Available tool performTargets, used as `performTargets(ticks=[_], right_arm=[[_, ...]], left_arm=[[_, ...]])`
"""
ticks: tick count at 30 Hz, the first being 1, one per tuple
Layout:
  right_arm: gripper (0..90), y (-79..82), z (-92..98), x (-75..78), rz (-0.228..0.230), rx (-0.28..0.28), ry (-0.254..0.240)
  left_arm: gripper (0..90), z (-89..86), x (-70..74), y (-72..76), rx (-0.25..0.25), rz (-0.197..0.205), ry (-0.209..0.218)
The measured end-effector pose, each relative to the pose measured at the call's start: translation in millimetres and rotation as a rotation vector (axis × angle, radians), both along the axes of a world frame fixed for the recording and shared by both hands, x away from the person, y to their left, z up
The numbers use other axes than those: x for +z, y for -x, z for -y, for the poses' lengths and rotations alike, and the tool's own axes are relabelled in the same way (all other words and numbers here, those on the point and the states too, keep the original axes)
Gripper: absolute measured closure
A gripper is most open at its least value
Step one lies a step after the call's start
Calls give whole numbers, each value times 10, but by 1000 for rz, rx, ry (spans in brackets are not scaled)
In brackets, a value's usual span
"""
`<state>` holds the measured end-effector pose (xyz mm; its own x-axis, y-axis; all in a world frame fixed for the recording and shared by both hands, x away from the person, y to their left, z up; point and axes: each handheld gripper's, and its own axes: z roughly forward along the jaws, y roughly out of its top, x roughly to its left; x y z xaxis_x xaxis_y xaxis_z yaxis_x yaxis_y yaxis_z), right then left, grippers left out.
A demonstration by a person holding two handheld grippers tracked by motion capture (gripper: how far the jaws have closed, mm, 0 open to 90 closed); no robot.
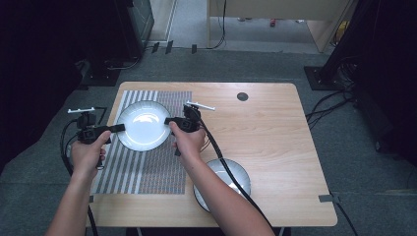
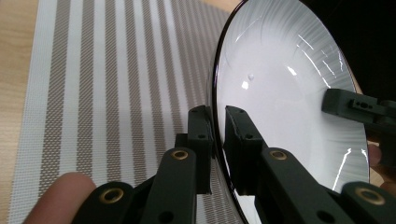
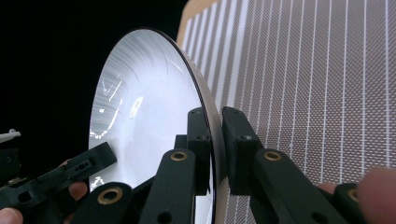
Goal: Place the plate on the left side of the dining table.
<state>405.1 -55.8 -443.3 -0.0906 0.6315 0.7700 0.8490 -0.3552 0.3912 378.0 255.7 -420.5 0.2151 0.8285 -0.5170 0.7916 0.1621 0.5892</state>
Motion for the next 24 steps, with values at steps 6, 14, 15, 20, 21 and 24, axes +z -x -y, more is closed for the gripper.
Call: performTargets(ticks=[6,14,15,20,21,24], right_arm=[[824,-113,-29,-205,-61,-17,13],[824,-206,-51,-417,-102,-28,52],[823,-214,-52,-439,-109,-31,55],[824,-234,-74,-520,-118,-29,85],[823,-235,-77,-534,-119,-28,92],[823,-243,-75,-567,-125,-32,104]], left_arm=[[821,-1,-213,-152,7,-63,-7],[822,16,-467,-309,20,-135,-4],[821,16,-490,-317,18,-142,-7],[819,20,-623,-355,29,-177,-2],[818,24,-644,-361,27,-182,-6],[815,41,-681,-375,23,-190,-13]])
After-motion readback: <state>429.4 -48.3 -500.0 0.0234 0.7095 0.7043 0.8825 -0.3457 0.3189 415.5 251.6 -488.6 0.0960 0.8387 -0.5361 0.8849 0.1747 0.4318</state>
